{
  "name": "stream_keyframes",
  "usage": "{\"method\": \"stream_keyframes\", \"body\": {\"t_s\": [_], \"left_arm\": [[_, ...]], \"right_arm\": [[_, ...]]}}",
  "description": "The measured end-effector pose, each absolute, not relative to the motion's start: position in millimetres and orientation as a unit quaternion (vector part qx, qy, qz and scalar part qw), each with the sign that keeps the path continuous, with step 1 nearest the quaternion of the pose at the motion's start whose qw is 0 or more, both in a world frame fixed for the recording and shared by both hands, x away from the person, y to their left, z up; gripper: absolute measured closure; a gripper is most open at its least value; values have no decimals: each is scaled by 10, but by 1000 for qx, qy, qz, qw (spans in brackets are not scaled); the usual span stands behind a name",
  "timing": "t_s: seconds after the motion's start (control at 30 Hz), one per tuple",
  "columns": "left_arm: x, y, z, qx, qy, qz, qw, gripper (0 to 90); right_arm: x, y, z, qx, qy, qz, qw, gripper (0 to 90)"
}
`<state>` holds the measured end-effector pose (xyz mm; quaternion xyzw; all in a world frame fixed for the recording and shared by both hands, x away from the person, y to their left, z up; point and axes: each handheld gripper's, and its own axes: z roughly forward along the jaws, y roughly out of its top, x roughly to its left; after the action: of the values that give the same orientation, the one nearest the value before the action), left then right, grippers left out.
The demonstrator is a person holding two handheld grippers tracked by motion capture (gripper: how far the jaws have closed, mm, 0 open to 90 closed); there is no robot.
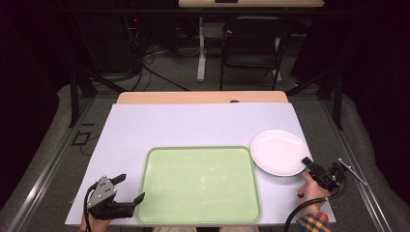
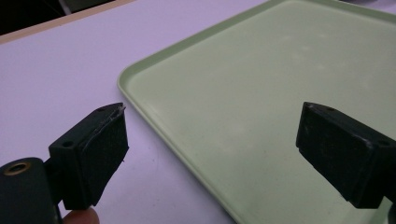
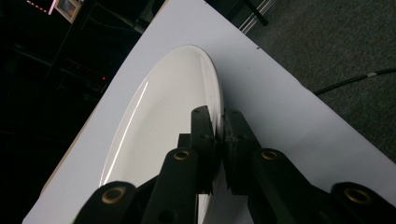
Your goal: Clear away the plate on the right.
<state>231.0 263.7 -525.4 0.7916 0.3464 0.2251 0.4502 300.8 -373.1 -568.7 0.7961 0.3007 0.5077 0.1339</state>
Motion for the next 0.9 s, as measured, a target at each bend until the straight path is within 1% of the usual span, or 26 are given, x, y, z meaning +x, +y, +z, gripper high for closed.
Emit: {"method": "stream_keyframes", "body": {"t_s": [0.1, 0.33, 0.67, 0.9], "left_arm": [[2309, 2636, -5253, 791, 346, 225, 451, 91], [2309, 2634, -5253, 792, 346, 225, 450, 92], [2309, 2636, -5253, 792, 345, 225, 450, 95], [2306, 2640, -5250, 791, 344, 225, 453, 109]], "right_arm": [[3011, -3722, -5639, 791, 309, 509, 141, 845], [3005, -3657, -5475, 764, 351, 507, 189, 848], [2999, -3628, -5391, 754, 356, 516, 198, 860], [2983, -3638, -5353, 744, 360, 530, 192, 871]]}}
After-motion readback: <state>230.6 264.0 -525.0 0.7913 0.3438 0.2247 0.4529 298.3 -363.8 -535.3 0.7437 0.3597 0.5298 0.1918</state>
